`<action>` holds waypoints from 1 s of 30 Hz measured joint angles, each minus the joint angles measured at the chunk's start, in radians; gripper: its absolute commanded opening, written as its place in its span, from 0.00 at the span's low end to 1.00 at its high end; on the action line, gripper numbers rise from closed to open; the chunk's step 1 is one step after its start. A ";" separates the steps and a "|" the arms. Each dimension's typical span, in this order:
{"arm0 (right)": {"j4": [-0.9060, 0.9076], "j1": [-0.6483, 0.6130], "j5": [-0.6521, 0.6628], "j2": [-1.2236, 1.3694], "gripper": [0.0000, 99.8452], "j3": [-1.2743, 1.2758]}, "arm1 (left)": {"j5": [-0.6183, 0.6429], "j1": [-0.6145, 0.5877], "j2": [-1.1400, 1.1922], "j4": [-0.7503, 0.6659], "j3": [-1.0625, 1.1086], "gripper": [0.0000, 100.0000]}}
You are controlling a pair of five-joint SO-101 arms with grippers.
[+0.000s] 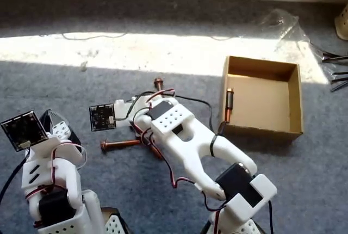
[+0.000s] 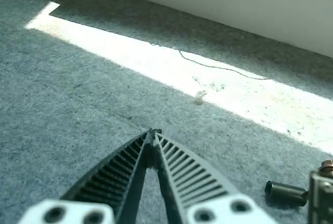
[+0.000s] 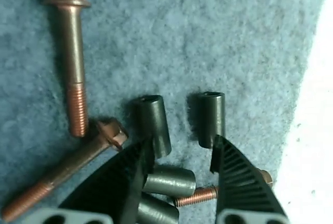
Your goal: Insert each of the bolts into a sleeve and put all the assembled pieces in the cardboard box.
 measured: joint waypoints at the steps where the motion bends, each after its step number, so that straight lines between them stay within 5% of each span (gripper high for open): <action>1: 0.000 0.000 0.000 0.000 0.16 0.000 | 0.000 0.000 0.000 0.000 0.000 0.01; 30: -0.147 -0.034 0.003 0.146 0.14 0.025 | 0.000 0.000 0.000 0.000 0.000 0.01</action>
